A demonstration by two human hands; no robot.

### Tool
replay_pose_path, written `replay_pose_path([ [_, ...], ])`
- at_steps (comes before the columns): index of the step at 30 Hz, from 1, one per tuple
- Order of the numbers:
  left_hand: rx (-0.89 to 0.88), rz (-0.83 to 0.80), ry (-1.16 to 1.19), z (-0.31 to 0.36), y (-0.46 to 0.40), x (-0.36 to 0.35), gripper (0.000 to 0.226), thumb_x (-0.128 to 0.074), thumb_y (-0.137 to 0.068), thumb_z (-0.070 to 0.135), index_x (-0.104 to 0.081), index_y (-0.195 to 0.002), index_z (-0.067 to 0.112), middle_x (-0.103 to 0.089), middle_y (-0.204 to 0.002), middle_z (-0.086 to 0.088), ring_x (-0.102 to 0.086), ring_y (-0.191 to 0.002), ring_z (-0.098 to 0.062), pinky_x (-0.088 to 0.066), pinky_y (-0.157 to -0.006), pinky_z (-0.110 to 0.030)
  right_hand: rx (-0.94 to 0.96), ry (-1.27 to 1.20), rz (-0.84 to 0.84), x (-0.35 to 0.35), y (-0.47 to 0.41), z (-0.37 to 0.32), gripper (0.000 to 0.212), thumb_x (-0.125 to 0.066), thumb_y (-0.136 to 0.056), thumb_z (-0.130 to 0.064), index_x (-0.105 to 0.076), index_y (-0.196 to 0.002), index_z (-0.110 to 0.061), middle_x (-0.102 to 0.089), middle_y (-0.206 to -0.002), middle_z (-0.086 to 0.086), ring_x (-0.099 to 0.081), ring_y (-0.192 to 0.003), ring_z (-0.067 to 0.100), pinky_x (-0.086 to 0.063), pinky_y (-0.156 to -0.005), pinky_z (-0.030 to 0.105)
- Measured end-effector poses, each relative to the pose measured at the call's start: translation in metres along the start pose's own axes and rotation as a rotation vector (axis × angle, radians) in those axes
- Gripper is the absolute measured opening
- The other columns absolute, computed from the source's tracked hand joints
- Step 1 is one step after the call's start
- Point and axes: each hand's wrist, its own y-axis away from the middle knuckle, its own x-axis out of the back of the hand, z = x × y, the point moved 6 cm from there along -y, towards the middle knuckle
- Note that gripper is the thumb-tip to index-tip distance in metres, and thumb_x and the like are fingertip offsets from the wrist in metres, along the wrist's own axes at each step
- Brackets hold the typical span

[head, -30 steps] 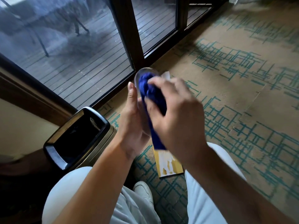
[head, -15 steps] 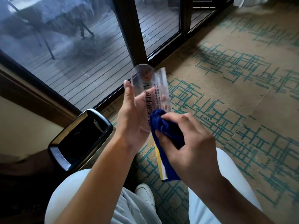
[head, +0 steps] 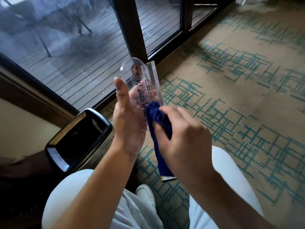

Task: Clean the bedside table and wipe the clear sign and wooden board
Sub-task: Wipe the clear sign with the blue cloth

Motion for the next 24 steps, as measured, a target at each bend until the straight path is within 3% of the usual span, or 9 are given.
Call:
replay_pose_path([
  [3,-0.047,0.025,-0.056,0.002,-0.001,0.000,0.081,-0.010,-0.099,0.065,-0.058,-0.110,0.000,-0.050,-0.086,-0.018,-0.046,-0.071,-0.024,-0.034,-0.063,-0.038,-0.037,-0.048,0.009,-0.003,0.004,0.004,0.031,-0.061,-0.088,-0.038,-0.071,-0.109,-0.018,-0.071,-0.093,0.000,-0.067,-0.070,0.026,-0.055,-0.059,0.038],
  [8,-0.040,-0.023,0.005,-0.006,0.005,-0.014,0.090,-0.014,-0.099,0.061,-0.049,-0.129,-0.017,-0.057,-0.113,-0.027,-0.057,-0.098,-0.035,-0.047,-0.087,-0.038,-0.049,-0.069,0.141,0.012,-0.052,0.000,0.031,-0.062,-0.089,-0.039,-0.070,-0.113,-0.021,-0.072,-0.099,0.000,-0.068,-0.081,0.024,-0.052,-0.070,0.034],
  [12,-0.073,-0.027,0.047,-0.001,0.006,-0.016,0.091,-0.016,-0.099,0.060,-0.048,-0.132,-0.018,-0.059,-0.113,-0.025,-0.061,-0.091,-0.033,-0.052,-0.079,-0.033,-0.023,-0.036,0.176,0.010,-0.070,-0.011,0.030,-0.062,-0.089,-0.038,-0.070,-0.114,-0.023,-0.071,-0.099,-0.002,-0.068,-0.081,0.023,-0.048,-0.070,0.032],
  [16,-0.058,0.042,0.091,0.004,0.004,-0.001,0.078,-0.016,-0.100,0.064,-0.058,-0.108,-0.001,-0.058,-0.092,-0.017,-0.055,-0.077,-0.025,-0.046,-0.073,-0.034,-0.028,-0.065,0.080,-0.005,-0.023,-0.006,0.035,-0.057,-0.092,-0.040,-0.068,-0.118,-0.020,-0.071,-0.099,0.000,-0.068,-0.077,0.025,-0.055,-0.066,0.037],
  [21,-0.123,0.047,-0.004,0.012,0.001,0.001,0.079,-0.008,-0.100,0.061,-0.052,-0.120,-0.001,-0.059,-0.090,-0.010,-0.056,-0.074,-0.019,-0.048,-0.069,-0.029,-0.076,-0.132,0.010,-0.001,0.007,0.010,0.031,-0.062,-0.088,-0.039,-0.072,-0.111,-0.021,-0.072,-0.093,-0.003,-0.067,-0.075,0.018,-0.054,-0.068,0.036],
  [24,-0.230,0.048,-0.185,0.018,0.000,0.001,0.090,-0.022,-0.096,0.069,-0.049,-0.128,-0.011,-0.065,-0.101,-0.010,-0.062,-0.088,-0.021,-0.049,-0.081,-0.035,-0.112,-0.223,0.052,0.018,-0.012,0.009,0.025,-0.066,-0.088,-0.037,-0.072,-0.108,-0.024,-0.072,-0.090,-0.008,-0.067,-0.079,0.011,-0.054,-0.073,0.031],
])
